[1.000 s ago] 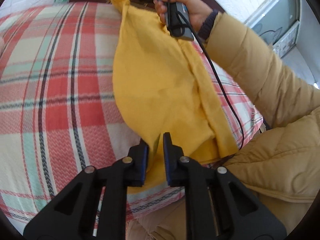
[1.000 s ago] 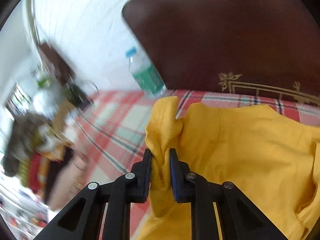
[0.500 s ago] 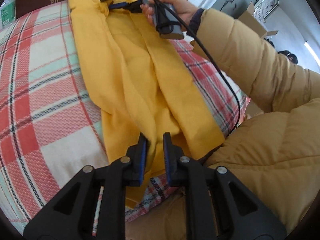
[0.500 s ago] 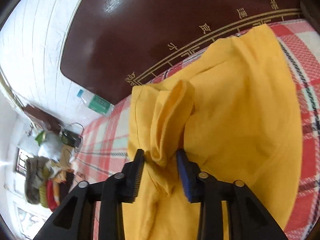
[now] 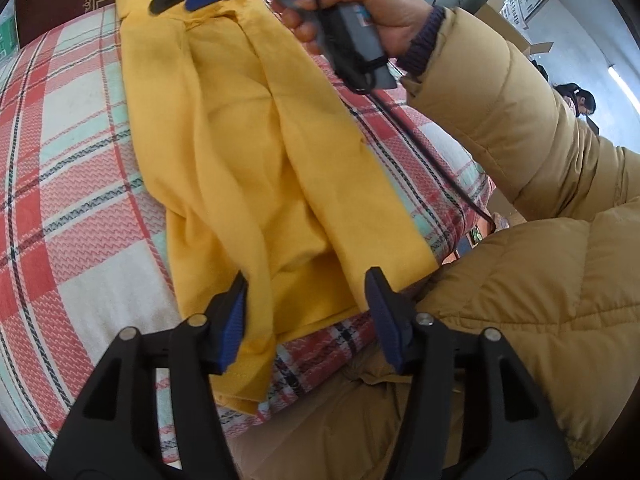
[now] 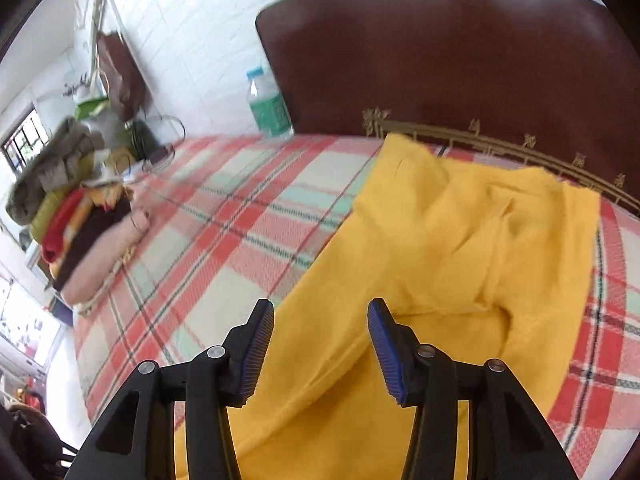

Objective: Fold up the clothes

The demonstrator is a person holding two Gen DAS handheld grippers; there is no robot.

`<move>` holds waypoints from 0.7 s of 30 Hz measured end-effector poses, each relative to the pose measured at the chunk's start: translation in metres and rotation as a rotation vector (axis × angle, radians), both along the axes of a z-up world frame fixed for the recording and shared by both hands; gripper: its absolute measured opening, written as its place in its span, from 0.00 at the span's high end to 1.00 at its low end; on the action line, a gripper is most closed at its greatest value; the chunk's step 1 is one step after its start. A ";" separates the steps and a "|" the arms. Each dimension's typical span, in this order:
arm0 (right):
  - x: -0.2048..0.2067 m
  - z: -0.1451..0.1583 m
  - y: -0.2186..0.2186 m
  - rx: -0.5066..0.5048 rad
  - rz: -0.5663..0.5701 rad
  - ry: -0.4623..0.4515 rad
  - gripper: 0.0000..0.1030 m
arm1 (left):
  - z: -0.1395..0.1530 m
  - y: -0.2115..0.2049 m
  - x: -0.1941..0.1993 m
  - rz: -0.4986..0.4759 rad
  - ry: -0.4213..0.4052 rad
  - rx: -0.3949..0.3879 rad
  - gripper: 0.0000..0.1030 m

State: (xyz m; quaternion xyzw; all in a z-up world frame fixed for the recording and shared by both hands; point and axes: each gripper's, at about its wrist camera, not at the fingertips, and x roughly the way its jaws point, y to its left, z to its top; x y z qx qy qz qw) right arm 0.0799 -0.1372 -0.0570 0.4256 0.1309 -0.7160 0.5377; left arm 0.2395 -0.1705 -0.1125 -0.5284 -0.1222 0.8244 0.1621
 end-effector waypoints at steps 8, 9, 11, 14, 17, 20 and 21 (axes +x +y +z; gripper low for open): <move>0.024 -0.024 0.038 0.027 0.075 -0.128 0.49 | 0.022 -0.050 0.046 0.121 0.087 0.177 0.32; 0.039 -0.022 0.048 0.020 0.124 -0.119 0.43 | 0.023 -0.059 0.051 0.143 0.094 0.172 0.29; 0.071 -0.018 0.068 0.017 0.226 -0.093 0.41 | 0.021 -0.069 0.056 0.165 0.090 0.164 0.26; 0.118 -0.018 0.095 0.042 0.357 -0.065 0.41 | 0.014 -0.074 0.059 0.151 0.058 0.127 0.26; 0.145 -0.021 0.106 0.041 0.393 -0.098 0.41 | 0.000 -0.065 0.054 0.120 0.015 0.089 0.26; 0.154 -0.024 0.117 -0.011 0.375 -0.193 0.41 | -0.013 -0.057 0.053 0.111 0.011 0.032 0.26; 0.156 -0.026 0.119 -0.033 0.369 -0.224 0.40 | -0.014 -0.056 0.055 0.108 0.016 0.025 0.26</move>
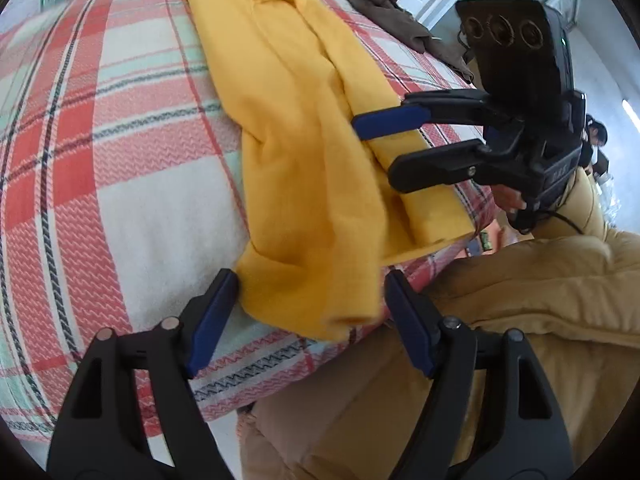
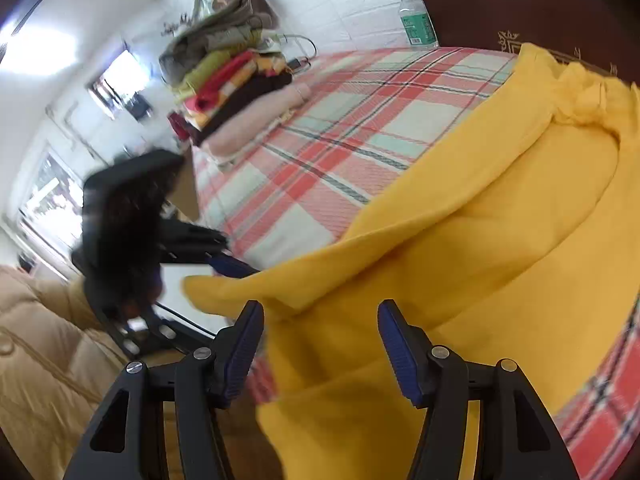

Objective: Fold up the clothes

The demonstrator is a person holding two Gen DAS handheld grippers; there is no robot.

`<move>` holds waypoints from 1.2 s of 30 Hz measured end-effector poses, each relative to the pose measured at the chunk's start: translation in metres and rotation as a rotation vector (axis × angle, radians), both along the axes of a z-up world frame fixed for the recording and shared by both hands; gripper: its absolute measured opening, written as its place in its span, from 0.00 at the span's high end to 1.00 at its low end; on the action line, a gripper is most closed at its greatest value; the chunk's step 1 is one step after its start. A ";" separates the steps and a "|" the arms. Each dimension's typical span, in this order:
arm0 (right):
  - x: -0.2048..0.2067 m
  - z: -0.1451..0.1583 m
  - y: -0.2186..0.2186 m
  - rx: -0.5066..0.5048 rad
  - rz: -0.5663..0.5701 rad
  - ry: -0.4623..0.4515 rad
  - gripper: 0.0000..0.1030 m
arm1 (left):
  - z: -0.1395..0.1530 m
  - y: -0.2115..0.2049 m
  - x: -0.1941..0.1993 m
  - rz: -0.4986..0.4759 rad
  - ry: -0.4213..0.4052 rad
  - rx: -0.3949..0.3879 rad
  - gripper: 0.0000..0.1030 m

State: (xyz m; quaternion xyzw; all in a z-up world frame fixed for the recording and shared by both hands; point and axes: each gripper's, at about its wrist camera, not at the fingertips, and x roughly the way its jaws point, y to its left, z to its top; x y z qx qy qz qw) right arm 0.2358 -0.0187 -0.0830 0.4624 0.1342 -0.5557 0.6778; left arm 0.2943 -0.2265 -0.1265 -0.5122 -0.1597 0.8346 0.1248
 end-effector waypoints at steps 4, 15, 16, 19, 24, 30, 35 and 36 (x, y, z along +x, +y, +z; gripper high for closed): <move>0.007 -0.008 -0.003 -0.021 -0.022 -0.055 0.40 | 0.006 -0.003 0.003 -0.008 0.034 0.020 0.26; 0.030 0.005 0.016 -0.008 -0.060 0.103 0.35 | 0.033 -0.005 0.003 -0.057 0.015 0.027 0.87; 0.035 0.007 0.016 -0.007 -0.046 0.125 0.35 | 0.040 -0.007 0.005 -0.059 0.014 0.045 0.88; 0.054 0.014 0.014 -0.021 0.040 0.185 0.35 | 0.067 -0.006 0.015 -0.073 0.037 0.060 0.88; 0.087 0.011 -0.004 -0.012 0.176 0.349 0.35 | 0.079 -0.002 0.009 -0.081 0.053 0.010 0.88; 0.093 -0.019 -0.026 0.048 0.168 0.485 0.52 | 0.051 -0.010 0.001 -0.026 -0.006 0.040 0.88; 0.076 -0.009 -0.015 0.030 0.114 0.428 0.92 | 0.045 -0.022 0.004 0.026 -0.016 0.077 0.87; 0.069 -0.004 -0.010 0.007 0.115 0.342 0.93 | 0.048 -0.025 0.006 0.028 -0.004 0.084 0.82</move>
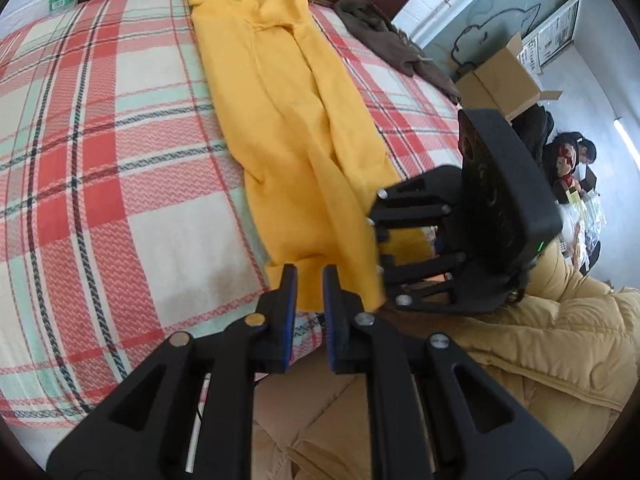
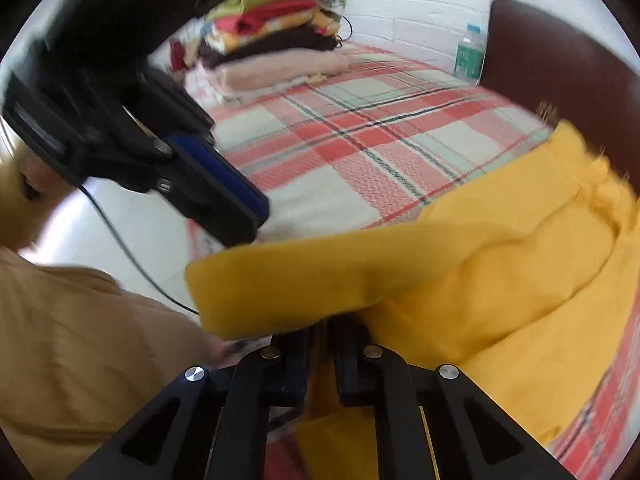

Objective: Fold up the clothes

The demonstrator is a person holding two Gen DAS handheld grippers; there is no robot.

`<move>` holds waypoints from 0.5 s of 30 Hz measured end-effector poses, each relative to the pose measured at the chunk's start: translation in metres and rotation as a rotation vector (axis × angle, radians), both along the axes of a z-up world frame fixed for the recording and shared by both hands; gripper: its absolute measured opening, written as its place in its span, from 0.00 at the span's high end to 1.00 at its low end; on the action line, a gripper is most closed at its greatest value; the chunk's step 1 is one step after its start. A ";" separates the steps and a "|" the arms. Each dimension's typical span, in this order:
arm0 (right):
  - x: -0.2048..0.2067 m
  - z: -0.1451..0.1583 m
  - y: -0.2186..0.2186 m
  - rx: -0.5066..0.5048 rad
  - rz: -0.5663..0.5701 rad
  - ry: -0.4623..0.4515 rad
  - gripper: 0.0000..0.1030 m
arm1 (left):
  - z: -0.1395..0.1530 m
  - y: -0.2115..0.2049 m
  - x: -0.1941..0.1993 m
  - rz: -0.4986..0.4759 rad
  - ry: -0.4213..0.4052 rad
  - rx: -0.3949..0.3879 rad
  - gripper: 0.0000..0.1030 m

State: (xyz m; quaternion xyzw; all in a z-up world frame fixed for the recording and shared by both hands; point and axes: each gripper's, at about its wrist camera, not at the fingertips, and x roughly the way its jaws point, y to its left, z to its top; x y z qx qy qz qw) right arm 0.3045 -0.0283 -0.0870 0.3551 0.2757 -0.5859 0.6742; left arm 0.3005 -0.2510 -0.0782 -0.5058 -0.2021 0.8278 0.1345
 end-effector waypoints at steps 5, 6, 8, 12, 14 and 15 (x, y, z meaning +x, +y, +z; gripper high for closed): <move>-0.008 0.006 0.021 0.008 0.038 -0.159 0.92 | 0.007 -0.005 0.003 0.014 0.055 0.007 0.34; -0.009 0.003 0.023 0.030 0.033 -0.165 0.89 | 0.002 -0.004 0.000 0.010 0.046 0.009 0.34; -0.012 0.003 0.030 0.033 0.030 -0.187 0.79 | -0.013 -0.003 -0.007 0.018 0.012 -0.003 0.34; -0.033 0.024 0.065 -0.084 -0.043 -0.244 0.52 | -0.045 -0.002 -0.018 0.026 -0.081 0.032 0.34; -0.053 0.026 0.088 -0.108 -0.160 -0.263 0.51 | -0.054 0.001 -0.021 0.018 -0.103 0.052 0.34; -0.063 0.027 0.100 -0.120 -0.219 -0.272 0.49 | -0.054 0.004 -0.022 0.009 -0.097 0.060 0.34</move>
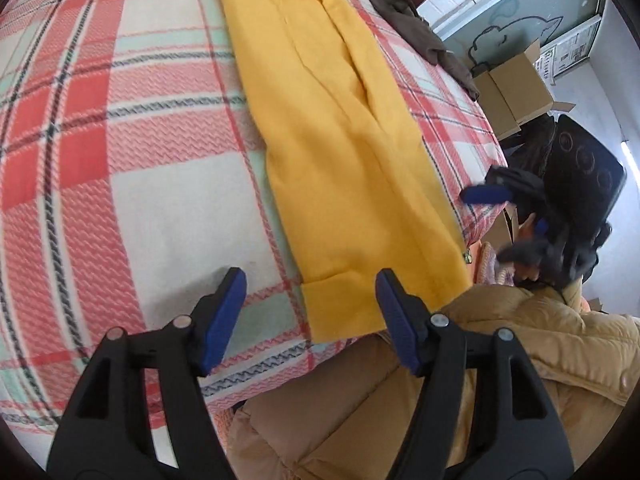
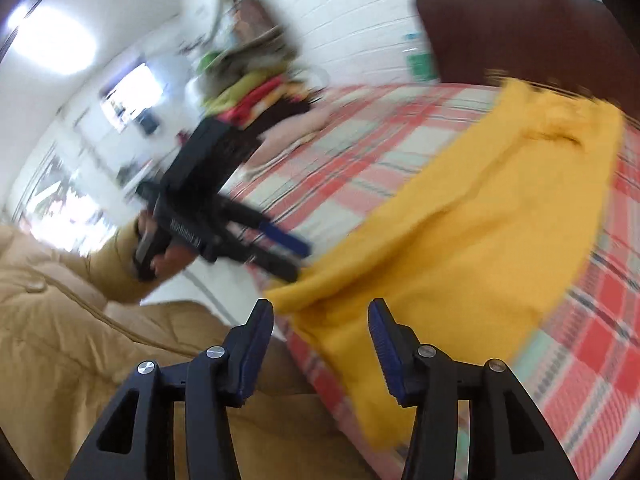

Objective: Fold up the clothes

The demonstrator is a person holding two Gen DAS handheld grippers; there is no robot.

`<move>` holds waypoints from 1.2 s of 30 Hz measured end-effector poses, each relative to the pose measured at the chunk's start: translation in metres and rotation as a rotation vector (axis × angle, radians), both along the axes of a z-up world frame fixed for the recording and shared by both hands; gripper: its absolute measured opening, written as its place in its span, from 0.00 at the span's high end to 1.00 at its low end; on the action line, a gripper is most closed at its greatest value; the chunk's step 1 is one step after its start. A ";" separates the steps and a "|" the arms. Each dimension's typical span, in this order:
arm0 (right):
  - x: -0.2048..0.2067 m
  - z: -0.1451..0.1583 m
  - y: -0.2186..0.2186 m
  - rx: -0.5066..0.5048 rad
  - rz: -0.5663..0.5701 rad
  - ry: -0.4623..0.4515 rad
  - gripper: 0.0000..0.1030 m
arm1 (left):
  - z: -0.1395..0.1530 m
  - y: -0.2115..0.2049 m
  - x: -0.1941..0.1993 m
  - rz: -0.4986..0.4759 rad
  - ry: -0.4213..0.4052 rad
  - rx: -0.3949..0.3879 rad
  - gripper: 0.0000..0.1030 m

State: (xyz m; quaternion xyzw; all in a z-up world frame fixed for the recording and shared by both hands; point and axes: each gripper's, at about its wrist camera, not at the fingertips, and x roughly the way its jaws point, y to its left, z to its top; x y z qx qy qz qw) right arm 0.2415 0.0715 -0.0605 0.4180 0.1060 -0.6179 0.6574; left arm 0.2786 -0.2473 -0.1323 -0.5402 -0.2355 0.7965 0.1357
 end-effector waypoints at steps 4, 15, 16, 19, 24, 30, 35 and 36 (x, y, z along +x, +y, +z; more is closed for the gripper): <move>-0.027 -0.022 0.031 0.071 -0.185 -0.082 0.45 | -0.001 0.015 -0.002 -0.043 -0.005 0.024 0.34; -0.024 -0.057 0.039 0.050 -0.237 -0.240 0.55 | -0.003 0.037 -0.009 -0.059 -0.067 0.004 0.61; -0.025 -0.059 0.039 0.056 -0.247 -0.245 0.69 | -0.004 0.036 -0.010 -0.049 -0.076 0.006 0.65; -0.029 -0.056 0.037 0.067 -0.256 -0.250 0.85 | -0.003 0.034 -0.009 -0.026 -0.082 0.005 0.80; -0.040 -0.041 0.041 -0.027 -0.273 -0.319 0.90 | 0.014 0.018 -0.013 -0.002 -0.049 0.126 0.84; -0.074 -0.012 0.042 -0.152 -0.301 -0.373 0.90 | 0.042 -0.011 -0.039 0.040 -0.021 0.248 0.84; -0.112 0.006 0.029 -0.214 -0.343 -0.376 0.90 | 0.052 -0.038 -0.080 0.082 -0.031 0.295 0.84; -0.121 0.008 0.026 -0.220 -0.353 -0.381 0.90 | 0.051 -0.041 -0.090 0.090 -0.037 0.295 0.84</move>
